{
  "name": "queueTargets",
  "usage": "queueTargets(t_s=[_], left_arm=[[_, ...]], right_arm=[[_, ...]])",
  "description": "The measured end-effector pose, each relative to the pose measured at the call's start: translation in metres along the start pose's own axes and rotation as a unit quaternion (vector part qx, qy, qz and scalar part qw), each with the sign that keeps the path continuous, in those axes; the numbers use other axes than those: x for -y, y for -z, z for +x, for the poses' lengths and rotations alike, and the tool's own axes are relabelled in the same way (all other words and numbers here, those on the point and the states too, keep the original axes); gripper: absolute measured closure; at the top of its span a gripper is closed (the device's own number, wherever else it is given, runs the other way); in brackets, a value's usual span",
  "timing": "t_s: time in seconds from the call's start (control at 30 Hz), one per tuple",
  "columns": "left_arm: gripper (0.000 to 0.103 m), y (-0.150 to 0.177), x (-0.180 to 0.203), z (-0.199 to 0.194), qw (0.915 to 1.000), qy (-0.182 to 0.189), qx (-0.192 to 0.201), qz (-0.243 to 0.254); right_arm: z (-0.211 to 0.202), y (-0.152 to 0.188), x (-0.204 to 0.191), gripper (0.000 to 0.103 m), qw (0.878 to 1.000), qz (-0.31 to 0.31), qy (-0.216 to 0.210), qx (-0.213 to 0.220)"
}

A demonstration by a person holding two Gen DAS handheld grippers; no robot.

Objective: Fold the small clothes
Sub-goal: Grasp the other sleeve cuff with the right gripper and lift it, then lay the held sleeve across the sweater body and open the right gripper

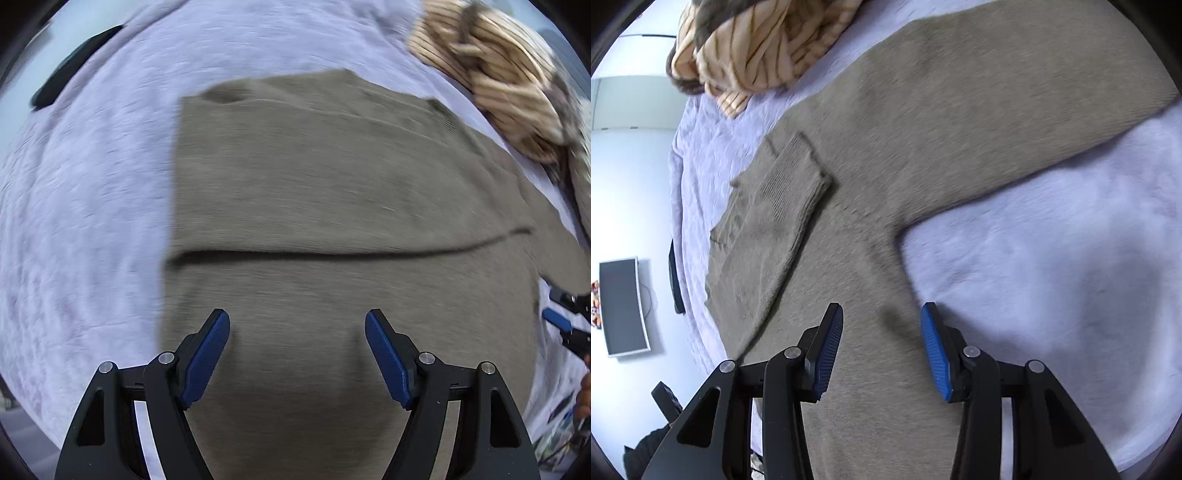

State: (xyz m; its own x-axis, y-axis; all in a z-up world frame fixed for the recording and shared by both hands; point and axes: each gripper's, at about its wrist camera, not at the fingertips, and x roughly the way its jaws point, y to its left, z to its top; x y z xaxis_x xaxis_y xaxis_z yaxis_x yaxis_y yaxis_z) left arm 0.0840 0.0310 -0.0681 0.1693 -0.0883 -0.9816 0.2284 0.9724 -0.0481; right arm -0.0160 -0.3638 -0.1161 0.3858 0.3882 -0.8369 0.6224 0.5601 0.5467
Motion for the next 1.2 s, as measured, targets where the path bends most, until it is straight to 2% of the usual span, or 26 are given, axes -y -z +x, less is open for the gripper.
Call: queueTargets(t_s=[0.1, 0.23, 0.33, 0.5, 0.7, 0.83, 0.9, 0.97, 1.03, 1.1, 1.2], left_arm=[[0.027, 0.0, 0.038, 0.003, 0.9993, 0.019, -0.008, 0.03], [0.027, -0.002, 0.085, 0.009, 0.9969, 0.039, -0.017, 0.066], [0.027, -0.009, 0.117, 0.015, 0.9947, 0.052, -0.018, 0.087], [0.027, -0.026, 0.166, 0.025, 0.9913, 0.07, -0.015, 0.11], [0.027, -0.051, 0.219, 0.039, 0.9861, 0.092, 0.0, 0.138], [0.027, -0.065, 0.25, 0.048, 0.9838, 0.106, 0.007, 0.144], [0.027, -0.069, 0.264, 0.055, 0.9835, 0.105, 0.009, 0.147], [0.027, -0.07, 0.269, 0.064, 0.9837, 0.104, 0.002, 0.147], [0.027, -0.069, 0.279, 0.079, 0.9831, 0.084, -0.013, 0.162], [0.026, -0.064, 0.286, 0.086, 0.9791, 0.063, -0.011, 0.193], [0.026, -0.066, 0.284, 0.079, 0.9768, 0.071, -0.008, 0.202]], right_arm=[[-0.017, -0.011, 0.022, 0.055, 0.999, 0.023, 0.003, 0.028], [-0.047, -0.028, 0.071, 0.055, 0.994, 0.077, 0.002, 0.082], [-0.07, -0.041, 0.108, 0.055, 0.983, 0.123, 0.014, 0.135], [-0.097, -0.061, 0.155, 0.055, 0.961, 0.185, -0.006, 0.203], [-0.114, -0.084, 0.185, 0.055, 0.946, 0.222, -0.032, 0.233], [-0.116, -0.095, 0.181, 0.058, 0.947, 0.224, -0.052, 0.224], [-0.118, -0.097, 0.177, 0.086, 0.952, 0.211, -0.059, 0.214], [-0.121, -0.097, 0.168, 0.093, 0.956, 0.193, -0.069, 0.21], [-0.123, -0.099, 0.155, 0.095, 0.959, 0.17, -0.084, 0.212], [-0.125, -0.102, 0.141, 0.095, 0.959, 0.153, -0.104, 0.213], [-0.131, -0.104, 0.114, 0.095, 0.96, 0.115, -0.142, 0.213]])
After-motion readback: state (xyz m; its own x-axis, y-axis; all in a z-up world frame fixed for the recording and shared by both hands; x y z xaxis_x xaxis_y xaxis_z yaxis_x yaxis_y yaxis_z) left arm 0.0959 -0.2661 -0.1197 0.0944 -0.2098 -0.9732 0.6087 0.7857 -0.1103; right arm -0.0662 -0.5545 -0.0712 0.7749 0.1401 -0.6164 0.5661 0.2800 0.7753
